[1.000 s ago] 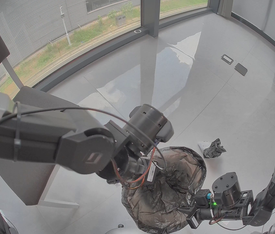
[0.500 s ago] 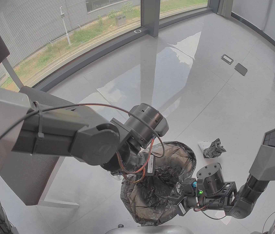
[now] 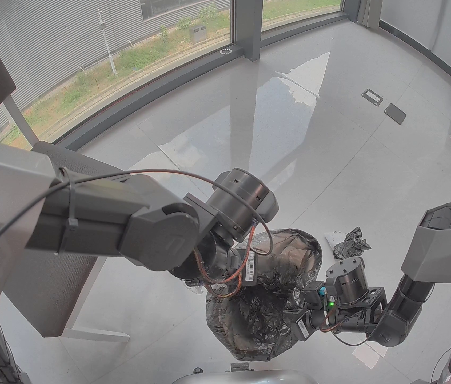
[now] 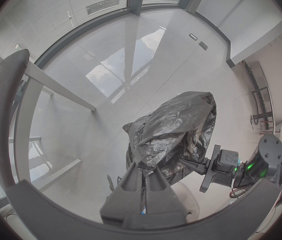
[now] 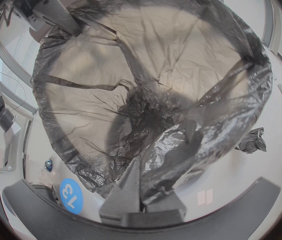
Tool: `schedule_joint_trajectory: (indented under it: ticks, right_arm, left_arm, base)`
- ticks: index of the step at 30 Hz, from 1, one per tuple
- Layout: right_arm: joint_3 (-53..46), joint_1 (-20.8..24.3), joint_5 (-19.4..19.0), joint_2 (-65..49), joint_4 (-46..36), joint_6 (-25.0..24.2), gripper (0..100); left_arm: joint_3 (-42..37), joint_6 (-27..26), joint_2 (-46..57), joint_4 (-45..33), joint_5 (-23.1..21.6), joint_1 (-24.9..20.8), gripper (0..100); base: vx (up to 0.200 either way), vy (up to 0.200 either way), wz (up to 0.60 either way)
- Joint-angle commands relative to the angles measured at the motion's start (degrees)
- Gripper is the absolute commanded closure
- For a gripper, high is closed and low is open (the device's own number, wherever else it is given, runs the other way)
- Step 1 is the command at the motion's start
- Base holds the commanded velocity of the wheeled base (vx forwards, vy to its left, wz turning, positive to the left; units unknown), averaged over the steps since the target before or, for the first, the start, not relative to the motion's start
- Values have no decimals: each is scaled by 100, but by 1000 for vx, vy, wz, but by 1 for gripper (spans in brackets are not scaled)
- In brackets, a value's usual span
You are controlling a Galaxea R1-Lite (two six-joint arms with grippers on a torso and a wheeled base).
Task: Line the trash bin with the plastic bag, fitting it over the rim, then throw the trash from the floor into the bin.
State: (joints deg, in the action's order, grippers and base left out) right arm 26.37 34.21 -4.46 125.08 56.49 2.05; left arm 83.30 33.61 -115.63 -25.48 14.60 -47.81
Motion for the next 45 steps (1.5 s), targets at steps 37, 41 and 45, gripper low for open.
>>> schedule_joint_trajectory:
  ticks: [37,41,45]
  right_arm:
    - [26,-802,-64,70,29,235,0]
    - [88,-828,-64,201,117,226,100]
    - [53,-854,-46,237,152,235,100]
  left_arm:
    - [213,260,119,-80,25,-343,100]
    - [213,260,119,-80,34,-369,100]
    - [213,260,111,-80,34,-369,100]
  base:
    - [0,0,0]
    - [0,0,0]
    - [0,0,0]
